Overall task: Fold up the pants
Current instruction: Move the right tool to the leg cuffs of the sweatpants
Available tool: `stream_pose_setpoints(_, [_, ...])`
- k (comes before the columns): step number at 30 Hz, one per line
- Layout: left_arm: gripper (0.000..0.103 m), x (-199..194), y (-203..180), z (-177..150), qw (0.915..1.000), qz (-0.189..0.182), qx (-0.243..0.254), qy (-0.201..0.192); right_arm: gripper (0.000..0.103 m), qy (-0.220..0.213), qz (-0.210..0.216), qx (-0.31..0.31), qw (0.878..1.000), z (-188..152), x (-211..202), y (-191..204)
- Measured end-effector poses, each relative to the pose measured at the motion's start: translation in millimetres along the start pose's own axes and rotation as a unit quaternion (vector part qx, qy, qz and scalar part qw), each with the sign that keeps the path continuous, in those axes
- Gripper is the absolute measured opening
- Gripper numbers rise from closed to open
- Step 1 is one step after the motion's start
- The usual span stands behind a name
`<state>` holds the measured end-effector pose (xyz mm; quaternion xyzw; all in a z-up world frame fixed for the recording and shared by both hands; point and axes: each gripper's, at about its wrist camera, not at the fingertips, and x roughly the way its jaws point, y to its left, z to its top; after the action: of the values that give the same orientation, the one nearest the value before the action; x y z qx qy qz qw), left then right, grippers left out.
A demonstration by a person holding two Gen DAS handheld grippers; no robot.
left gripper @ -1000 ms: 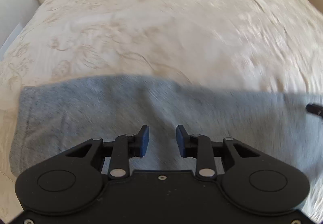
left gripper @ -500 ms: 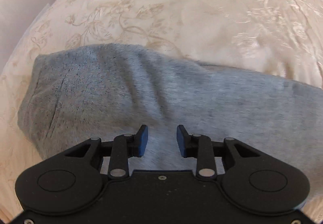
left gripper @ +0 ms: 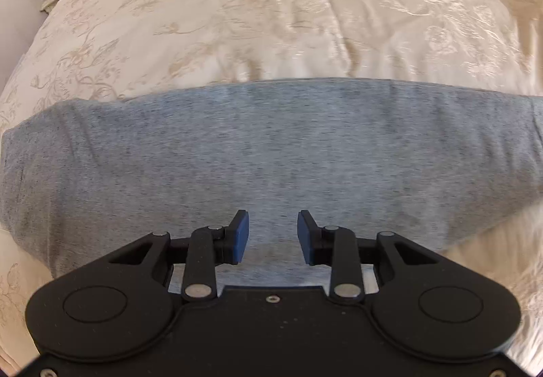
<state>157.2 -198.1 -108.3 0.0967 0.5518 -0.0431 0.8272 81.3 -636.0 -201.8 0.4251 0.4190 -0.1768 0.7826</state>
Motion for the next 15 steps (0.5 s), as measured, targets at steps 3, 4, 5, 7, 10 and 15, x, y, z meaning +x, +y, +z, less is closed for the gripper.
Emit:
stream_pose_setpoints(3, [0.041,-5,-14,0,1.0000,0.000,0.005,0.000,0.039,0.009,0.003,0.008,1.000,13,16,-2])
stream_pose_setpoints(4, [0.041,-7,-17,1,1.0000,0.001,0.007,0.000,0.039,0.011,0.005,0.010,1.000,16,21,-2])
stream_pose_setpoints(5, [0.041,-9,-21,1,1.0000,0.002,0.008,0.000,0.039,0.015,0.008,0.011,1.000,21,24,0])
stream_pose_setpoints(7, [0.041,-9,-26,3,0.9999,0.001,0.010,0.001,0.041,0.022,0.009,0.006,1.000,28,30,2])
stream_pose_setpoints(10, [0.041,-6,-33,9,0.9999,0.005,0.012,0.001,0.041,0.022,0.014,-0.015,1.000,32,30,7])
stream_pose_setpoints(15, [0.041,2,-47,19,0.9999,0.003,0.013,0.003,0.041,0.002,0.036,-0.088,0.995,29,19,24])
